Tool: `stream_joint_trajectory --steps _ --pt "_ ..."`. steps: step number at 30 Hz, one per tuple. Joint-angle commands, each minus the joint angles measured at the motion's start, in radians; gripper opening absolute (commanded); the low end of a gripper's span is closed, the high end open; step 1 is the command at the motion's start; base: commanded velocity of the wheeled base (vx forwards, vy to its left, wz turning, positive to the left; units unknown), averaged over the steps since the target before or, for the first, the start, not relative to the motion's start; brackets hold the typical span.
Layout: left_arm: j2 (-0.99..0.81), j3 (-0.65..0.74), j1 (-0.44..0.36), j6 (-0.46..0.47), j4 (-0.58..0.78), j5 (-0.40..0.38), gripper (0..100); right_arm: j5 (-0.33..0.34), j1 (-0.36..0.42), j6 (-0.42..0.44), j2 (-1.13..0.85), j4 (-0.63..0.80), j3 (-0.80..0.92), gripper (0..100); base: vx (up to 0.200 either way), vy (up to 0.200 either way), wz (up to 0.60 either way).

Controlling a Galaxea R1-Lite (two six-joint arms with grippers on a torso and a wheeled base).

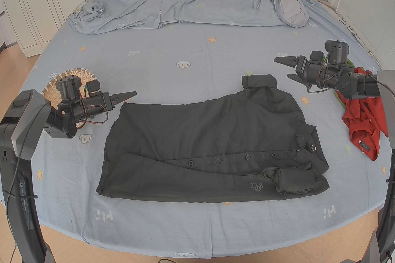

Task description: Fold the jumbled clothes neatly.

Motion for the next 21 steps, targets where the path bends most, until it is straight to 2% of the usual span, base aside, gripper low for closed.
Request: stream_joint_trajectory --steps 1,12,16,21 --pt "-0.022 -0.004 0.004 0.010 0.000 0.002 100 0.000 -0.002 0.000 -0.001 -0.001 0.001 100 0.000 0.000 0.00" --pt "-0.046 -0.001 0.011 0.025 0.001 0.002 100 0.000 -0.002 -0.012 -0.001 -0.001 0.003 100 0.000 0.000 0.00" --pt "-0.063 -0.010 0.000 0.015 0.018 0.045 100 0.000 -0.002 -0.012 -0.001 -0.001 0.003 100 0.000 0.000 0.00" --pt "-0.194 -0.027 -0.032 0.004 0.313 0.151 100 0.000 -0.002 -0.012 -0.001 -0.001 0.003 100 0.000 0.000 0.00"
